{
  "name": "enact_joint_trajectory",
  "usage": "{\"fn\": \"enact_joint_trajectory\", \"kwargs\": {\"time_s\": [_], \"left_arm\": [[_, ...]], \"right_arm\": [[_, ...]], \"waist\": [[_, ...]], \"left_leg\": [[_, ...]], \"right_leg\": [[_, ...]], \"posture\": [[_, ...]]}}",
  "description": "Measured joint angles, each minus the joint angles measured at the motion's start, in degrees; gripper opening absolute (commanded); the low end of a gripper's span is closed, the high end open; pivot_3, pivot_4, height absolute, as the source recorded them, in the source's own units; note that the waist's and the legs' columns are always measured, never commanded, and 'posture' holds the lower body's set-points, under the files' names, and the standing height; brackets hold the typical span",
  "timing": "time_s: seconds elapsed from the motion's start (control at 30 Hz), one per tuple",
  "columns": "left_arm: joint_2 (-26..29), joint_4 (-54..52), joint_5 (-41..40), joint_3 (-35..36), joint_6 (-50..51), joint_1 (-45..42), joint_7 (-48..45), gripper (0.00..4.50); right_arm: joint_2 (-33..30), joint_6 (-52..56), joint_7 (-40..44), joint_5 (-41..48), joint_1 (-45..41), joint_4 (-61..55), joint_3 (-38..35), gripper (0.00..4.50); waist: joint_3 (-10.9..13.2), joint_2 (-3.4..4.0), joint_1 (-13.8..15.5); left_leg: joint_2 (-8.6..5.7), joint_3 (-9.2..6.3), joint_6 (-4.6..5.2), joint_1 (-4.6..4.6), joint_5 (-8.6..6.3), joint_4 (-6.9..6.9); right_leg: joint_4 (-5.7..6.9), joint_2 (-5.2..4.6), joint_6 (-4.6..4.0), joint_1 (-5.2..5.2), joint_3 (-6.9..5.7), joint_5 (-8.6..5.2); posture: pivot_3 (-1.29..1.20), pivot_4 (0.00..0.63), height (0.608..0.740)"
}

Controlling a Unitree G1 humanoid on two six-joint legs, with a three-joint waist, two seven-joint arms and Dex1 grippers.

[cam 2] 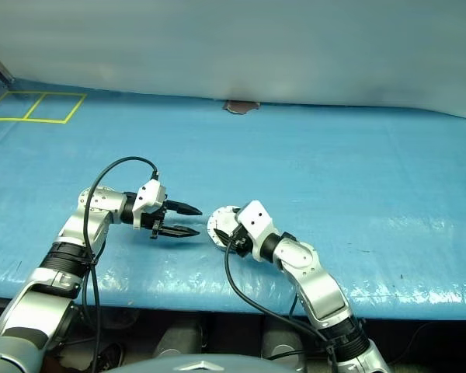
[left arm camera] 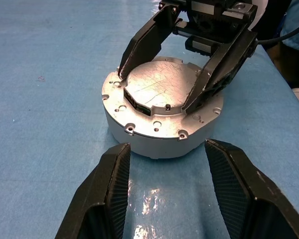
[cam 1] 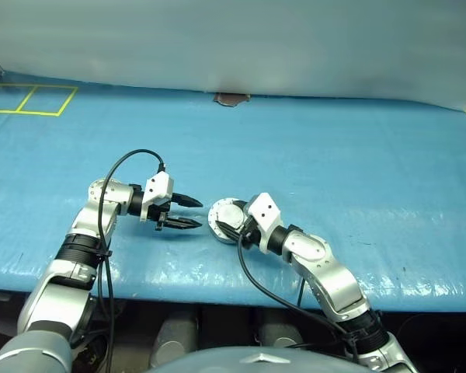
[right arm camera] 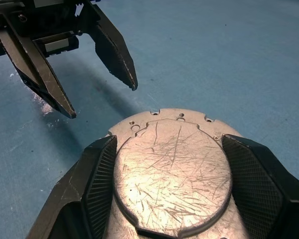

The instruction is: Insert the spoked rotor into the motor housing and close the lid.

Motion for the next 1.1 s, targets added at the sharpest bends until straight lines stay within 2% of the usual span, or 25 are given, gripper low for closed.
{"fn": "enact_joint_trajectory", "kwargs": {"time_s": [0.6,0.7,0.9,1.1], "left_arm": [[-0.6,-1.5,-1.7,1.1,4.1,0.0,2.7,2.58],[-0.8,-1.7,-2.8,1.4,6.5,0.0,3.6,1.99],[-0.9,-1.7,-3.9,1.4,12.3,-0.1,3.6,0.02],[-2.1,-1.7,-3.9,1.2,12.6,-0.1,3.9,0.02]], "right_arm": [[3.6,-0.1,-0.3,0.9,-1.6,5.1,-1.5,3.01],[3.6,-0.1,-0.3,0.9,-1.6,5.1,-1.5,3.01],[3.5,-0.1,-0.3,0.9,-1.5,4.7,-1.5,3.01],[3.4,-0.1,-0.5,0.9,-1.2,4.3,-1.5,3.01]], "waist": [[0.0,-0.01,-0.2],[0.0,-0.01,-0.2],[0.0,-0.01,-0.2],[0.0,-0.01,-0.1]], "left_leg": [[0.11,-0.01,0.01,0.36,0.02,0.14],[0.10,-0.01,0.01,0.35,0.02,0.15],[0.10,0.00,0.01,0.34,0.02,0.15],[0.09,-0.01,0.01,0.32,0.02,0.14]], "right_leg": [[0.08,0.05,-0.33,0.09,0.01,-0.11],[0.08,0.05,-0.33,0.07,0.01,-0.11],[0.08,0.06,-0.32,0.08,0.01,-0.10],[0.07,0.03,-0.33,0.06,0.01,-0.11]], "posture": [[0.00,0.150,0.740],[0.00,0.150,0.740],[0.00,0.150,0.740],[0.00,0.150,0.740]]}}
